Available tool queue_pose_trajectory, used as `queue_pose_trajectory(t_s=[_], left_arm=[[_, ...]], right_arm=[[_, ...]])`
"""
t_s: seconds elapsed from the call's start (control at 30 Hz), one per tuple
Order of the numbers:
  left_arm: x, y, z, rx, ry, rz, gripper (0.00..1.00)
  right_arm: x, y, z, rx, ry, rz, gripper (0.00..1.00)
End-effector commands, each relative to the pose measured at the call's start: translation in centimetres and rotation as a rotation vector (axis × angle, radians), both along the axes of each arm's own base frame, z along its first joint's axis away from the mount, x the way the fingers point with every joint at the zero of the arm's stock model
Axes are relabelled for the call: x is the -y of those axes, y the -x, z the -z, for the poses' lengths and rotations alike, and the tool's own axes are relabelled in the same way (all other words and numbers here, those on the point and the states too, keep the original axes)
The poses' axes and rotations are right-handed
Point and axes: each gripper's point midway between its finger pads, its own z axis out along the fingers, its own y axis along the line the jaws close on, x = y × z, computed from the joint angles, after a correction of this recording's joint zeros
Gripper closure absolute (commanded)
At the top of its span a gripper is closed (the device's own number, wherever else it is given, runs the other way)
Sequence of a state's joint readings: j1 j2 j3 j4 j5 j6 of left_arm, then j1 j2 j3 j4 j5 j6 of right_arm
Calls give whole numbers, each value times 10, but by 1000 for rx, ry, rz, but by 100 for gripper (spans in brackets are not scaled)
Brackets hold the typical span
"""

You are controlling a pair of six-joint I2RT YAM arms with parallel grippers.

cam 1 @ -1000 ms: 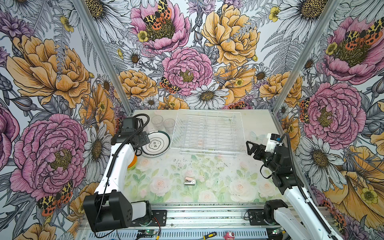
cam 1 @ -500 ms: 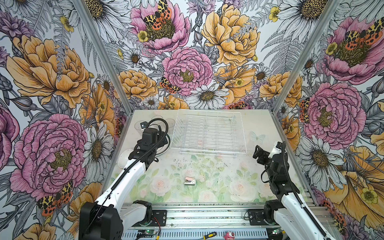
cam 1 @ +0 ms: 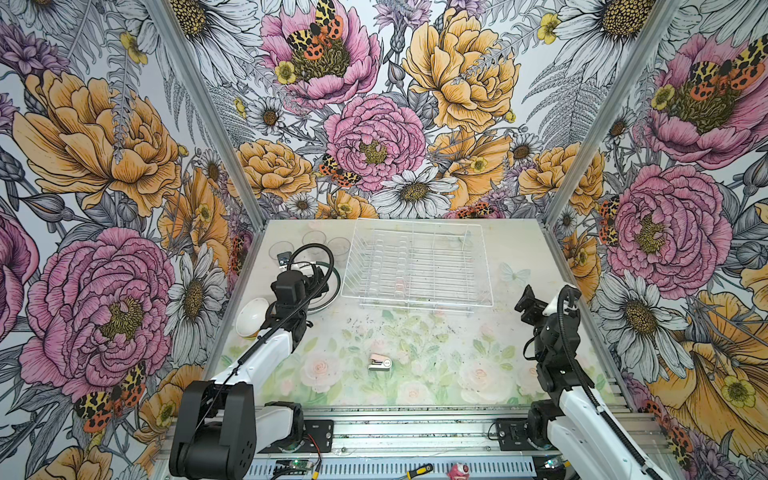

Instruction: Unload the mixed dishes from the dish rack

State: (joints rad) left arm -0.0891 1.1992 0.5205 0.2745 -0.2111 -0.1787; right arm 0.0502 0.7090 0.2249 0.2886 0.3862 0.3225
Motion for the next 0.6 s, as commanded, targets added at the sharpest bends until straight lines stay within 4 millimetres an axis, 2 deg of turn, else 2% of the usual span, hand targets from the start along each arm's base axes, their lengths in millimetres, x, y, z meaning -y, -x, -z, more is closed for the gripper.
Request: queue_pose_trajectory(t_s=[0.0,0.1,0.3,0.43,0.57], left_arm=[[2,4,-24,195,-81,55,1],[-15,8,-15,188,-74,27,1],[-28,5,2,132,-99,9,1],[-26,2,4,204,-74,42,1],[-27,-3,10,179,-83,39,1]], right_arm=[[10,-5,2,4,28,53,5],[17,-11,8,-18,35,89,4],[23,-25,27,-62,39,105,4],[15,-41,39,-97,37,39,5],[15,-56,44,-133,61,23,5]])
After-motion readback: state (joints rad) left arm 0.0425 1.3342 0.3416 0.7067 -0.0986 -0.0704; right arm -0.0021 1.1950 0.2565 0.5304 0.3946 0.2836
